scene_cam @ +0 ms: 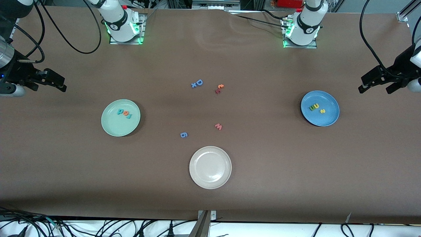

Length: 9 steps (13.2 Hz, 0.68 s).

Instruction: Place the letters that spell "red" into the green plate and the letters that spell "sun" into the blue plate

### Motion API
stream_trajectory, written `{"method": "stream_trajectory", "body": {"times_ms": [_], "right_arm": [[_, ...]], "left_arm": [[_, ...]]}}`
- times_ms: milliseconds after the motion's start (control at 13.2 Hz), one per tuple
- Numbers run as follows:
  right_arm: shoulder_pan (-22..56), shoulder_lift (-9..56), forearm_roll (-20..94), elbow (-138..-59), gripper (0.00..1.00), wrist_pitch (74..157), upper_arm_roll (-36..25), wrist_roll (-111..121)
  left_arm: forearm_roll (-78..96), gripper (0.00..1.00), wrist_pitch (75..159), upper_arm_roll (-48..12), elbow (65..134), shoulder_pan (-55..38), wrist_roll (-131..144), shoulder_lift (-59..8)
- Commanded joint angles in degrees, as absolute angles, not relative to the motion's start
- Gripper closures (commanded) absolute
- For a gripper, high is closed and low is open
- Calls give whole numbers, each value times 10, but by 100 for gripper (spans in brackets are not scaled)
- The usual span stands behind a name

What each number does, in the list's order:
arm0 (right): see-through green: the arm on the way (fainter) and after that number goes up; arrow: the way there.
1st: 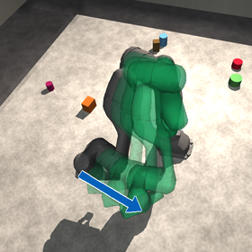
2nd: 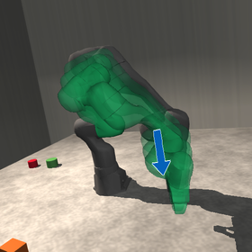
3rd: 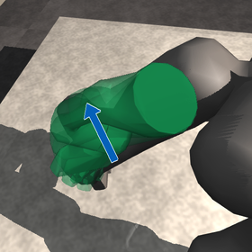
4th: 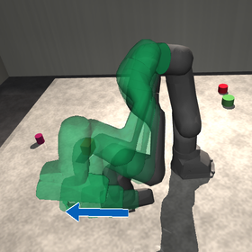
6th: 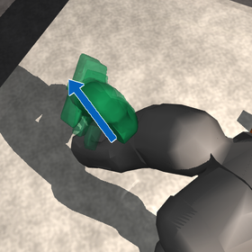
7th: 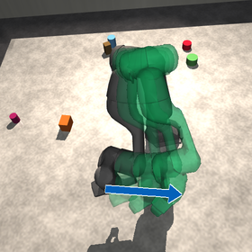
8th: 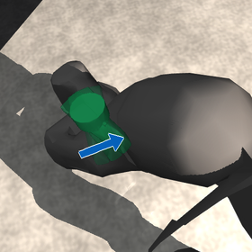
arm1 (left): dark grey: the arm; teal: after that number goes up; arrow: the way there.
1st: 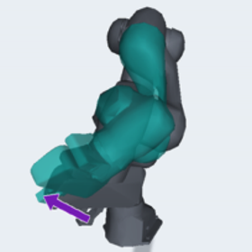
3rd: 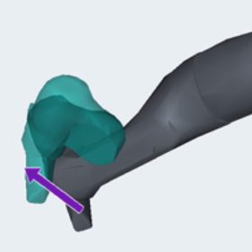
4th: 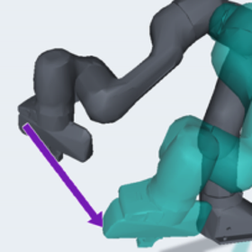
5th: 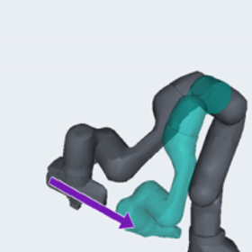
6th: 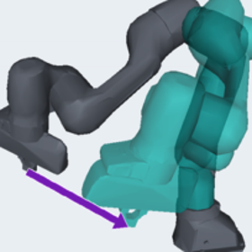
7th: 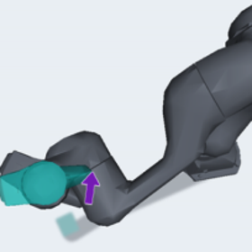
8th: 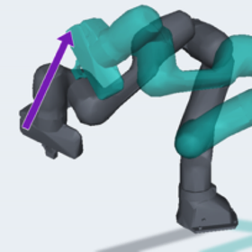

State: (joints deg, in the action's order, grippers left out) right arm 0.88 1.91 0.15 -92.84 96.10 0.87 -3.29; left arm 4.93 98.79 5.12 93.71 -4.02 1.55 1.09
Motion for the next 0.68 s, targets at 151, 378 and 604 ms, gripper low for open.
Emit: {"method": "stream_trajectory", "body": {"times_ms": [151,378,604], "right_arm": [[9,16,10,-923,0,952,10,-27],[9,16,10,-923,0,951,10,-27],[9,16,10,-923,0,951,10,-26]], "left_arm": [[-1,0,976,50,918,-45,21,-4],[4,0,975,50,905,-47,21,-4],[4,0,974,49,890,-49,20,-4]]}}
